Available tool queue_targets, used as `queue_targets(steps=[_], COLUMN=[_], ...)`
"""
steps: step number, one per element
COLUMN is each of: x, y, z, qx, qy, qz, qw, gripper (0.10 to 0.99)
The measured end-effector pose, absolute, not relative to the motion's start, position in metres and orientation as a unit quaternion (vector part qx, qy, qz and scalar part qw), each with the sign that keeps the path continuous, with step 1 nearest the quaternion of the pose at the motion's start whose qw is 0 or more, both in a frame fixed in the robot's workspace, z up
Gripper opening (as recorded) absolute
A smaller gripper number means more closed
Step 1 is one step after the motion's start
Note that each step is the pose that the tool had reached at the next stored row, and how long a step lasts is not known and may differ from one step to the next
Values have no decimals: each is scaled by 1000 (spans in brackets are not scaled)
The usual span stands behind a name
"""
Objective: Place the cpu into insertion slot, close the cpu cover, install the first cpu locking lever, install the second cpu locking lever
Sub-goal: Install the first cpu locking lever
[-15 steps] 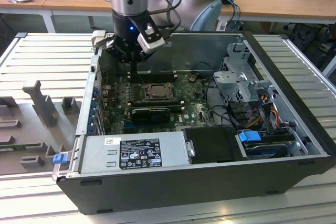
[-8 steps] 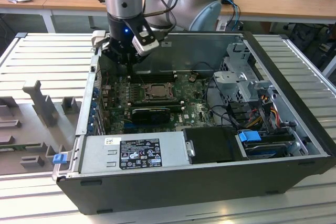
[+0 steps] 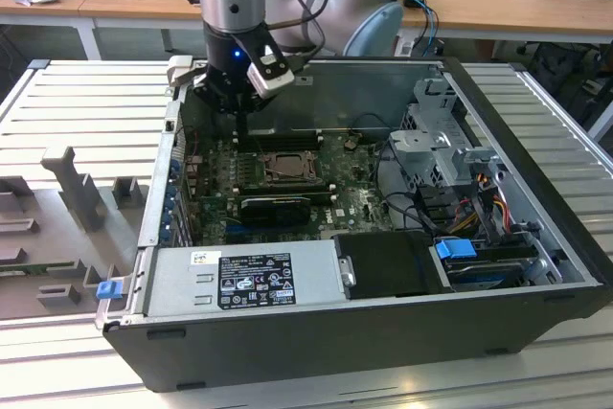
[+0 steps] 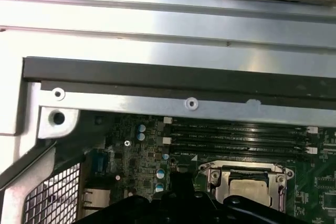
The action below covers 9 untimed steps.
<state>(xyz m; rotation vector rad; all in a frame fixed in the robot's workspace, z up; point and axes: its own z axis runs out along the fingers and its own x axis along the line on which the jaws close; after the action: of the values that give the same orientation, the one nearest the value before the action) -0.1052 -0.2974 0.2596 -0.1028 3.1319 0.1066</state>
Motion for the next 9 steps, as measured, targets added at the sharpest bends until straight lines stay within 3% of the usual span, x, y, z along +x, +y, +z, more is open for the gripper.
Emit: queue_targets(steps=[9], x=[-65], y=[-296], z=[256], qx=[-33], qy=[999], qz=[34], qw=[2], gripper=[106])
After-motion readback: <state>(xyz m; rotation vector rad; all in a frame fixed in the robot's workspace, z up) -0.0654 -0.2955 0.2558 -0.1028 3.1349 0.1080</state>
